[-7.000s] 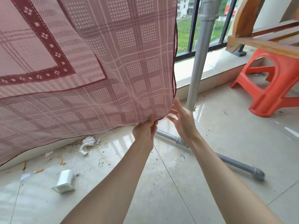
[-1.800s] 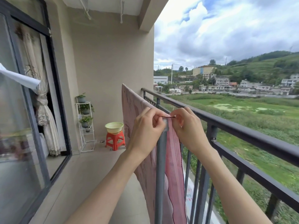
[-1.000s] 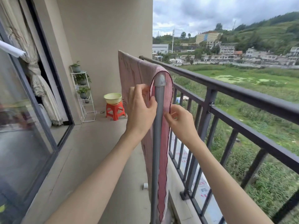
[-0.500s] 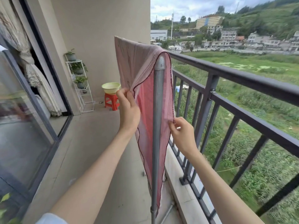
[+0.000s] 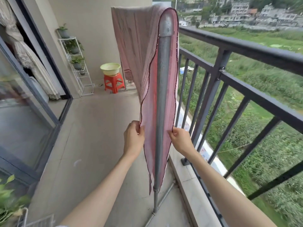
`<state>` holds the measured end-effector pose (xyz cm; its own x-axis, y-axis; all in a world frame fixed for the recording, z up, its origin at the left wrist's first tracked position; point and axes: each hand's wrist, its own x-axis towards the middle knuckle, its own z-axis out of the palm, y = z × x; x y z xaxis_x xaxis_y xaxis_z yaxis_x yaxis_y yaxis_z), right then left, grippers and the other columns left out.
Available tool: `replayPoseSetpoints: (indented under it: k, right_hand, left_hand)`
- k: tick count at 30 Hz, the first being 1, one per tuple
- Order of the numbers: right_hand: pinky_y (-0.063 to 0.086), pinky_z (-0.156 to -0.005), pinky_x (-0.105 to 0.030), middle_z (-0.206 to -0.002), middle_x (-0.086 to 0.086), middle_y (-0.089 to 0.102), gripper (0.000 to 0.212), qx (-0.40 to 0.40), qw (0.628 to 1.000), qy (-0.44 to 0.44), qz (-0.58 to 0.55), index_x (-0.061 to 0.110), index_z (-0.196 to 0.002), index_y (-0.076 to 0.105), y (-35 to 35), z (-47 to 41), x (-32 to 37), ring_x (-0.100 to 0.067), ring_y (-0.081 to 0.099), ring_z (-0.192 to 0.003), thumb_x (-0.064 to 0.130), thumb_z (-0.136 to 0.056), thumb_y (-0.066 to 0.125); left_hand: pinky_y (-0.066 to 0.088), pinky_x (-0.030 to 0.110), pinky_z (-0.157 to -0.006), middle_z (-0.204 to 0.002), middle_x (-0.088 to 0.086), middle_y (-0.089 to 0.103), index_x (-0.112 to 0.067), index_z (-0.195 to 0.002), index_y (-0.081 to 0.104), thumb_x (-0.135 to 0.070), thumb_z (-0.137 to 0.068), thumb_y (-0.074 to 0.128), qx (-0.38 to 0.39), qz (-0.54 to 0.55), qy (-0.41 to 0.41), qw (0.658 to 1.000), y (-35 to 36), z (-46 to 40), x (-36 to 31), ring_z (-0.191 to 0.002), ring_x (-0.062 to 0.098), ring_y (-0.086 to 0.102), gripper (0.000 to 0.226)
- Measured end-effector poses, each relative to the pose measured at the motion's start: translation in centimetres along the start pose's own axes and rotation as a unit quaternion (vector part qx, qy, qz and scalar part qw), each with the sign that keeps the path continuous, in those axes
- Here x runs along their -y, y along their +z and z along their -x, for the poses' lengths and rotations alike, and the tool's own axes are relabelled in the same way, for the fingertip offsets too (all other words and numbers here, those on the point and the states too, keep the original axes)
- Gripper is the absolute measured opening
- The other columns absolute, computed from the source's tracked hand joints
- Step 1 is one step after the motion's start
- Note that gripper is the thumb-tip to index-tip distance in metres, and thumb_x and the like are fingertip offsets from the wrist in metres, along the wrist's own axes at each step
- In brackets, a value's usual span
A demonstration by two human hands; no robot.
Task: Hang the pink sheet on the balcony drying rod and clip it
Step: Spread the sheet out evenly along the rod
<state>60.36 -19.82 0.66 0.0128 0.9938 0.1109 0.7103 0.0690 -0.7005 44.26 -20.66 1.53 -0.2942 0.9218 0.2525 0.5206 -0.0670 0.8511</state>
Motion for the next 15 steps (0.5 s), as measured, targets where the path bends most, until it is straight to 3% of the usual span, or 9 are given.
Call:
replayPoseSetpoints:
  k: [2, 4, 7, 11, 15]
  right_hand:
    - [0.026, -0.055, -0.032, -0.051, 0.000, 0.036, 0.045, -0.010, 1.000, -0.009, 0.018, 0.017, -0.053, 0.027, 0.0, 0.5, -0.3, -0.016, 0.034, -0.049, 0.011, -0.095, 0.044]
    - [0.022, -0.049, -0.032, -0.047, 0.003, 0.032, 0.047, -0.043, 0.999, -0.007, 0.023, 0.019, -0.053, 0.024, -0.2, 0.9, -0.8, -0.010, 0.029, -0.045, 0.011, -0.095, 0.045]
    - [0.024, -0.044, -0.022, -0.046, 0.006, 0.035, 0.047, -0.079, 0.997, 0.013, 0.001, 0.025, -0.053, 0.028, 0.2, 1.7, -1.7, -0.008, 0.032, -0.043, 0.013, -0.094, 0.048]
    - [0.037, -0.055, -0.036, -0.057, -0.011, 0.055, 0.030, -0.017, 0.999, 0.033, -0.008, 0.010, -0.062, 0.049, 2.6, 2.5, -2.3, -0.025, 0.049, -0.056, 0.013, -0.092, 0.050]
    - [0.028, -0.052, -0.027, -0.058, -0.011, 0.055, 0.024, -0.026, 0.998, 0.052, -0.028, 0.008, -0.066, 0.055, 3.4, 2.5, -1.7, -0.024, 0.044, -0.055, 0.008, -0.090, 0.050]
  left_hand:
    - [0.034, 0.033, -0.063, -0.065, 0.007, 0.047, -0.011, -0.069, 0.040, -0.011, -0.088, 0.053, 0.024, 0.005, -0.012, 1.000, -0.1, 0.1, 0.2, -0.062, 0.023, 0.044, 0.023]
    - [0.039, 0.030, -0.062, -0.069, 0.015, 0.055, -0.004, -0.074, 0.044, -0.012, -0.088, 0.054, 0.042, 0.001, 0.002, 0.999, -0.5, 0.6, 0.1, -0.066, 0.028, 0.051, 0.020]
    - [0.039, 0.010, -0.055, -0.073, 0.011, 0.058, -0.012, -0.072, 0.043, -0.009, -0.089, 0.055, 0.069, 0.024, 0.023, 0.997, -0.8, 2.6, 0.5, -0.066, 0.023, 0.058, 0.020]
    - [0.044, 0.013, -0.060, -0.068, 0.001, 0.056, -0.020, -0.069, 0.040, -0.006, -0.087, 0.057, 0.088, 0.055, 0.028, 0.994, 0.5, 3.4, 0.9, -0.064, 0.017, 0.060, 0.028]
    - [0.040, 0.010, -0.065, -0.069, 0.001, 0.058, -0.008, -0.075, 0.048, -0.005, -0.083, 0.062, 0.113, 0.067, 0.070, 0.989, 1.4, 2.7, 1.2, -0.067, 0.013, 0.055, 0.017]
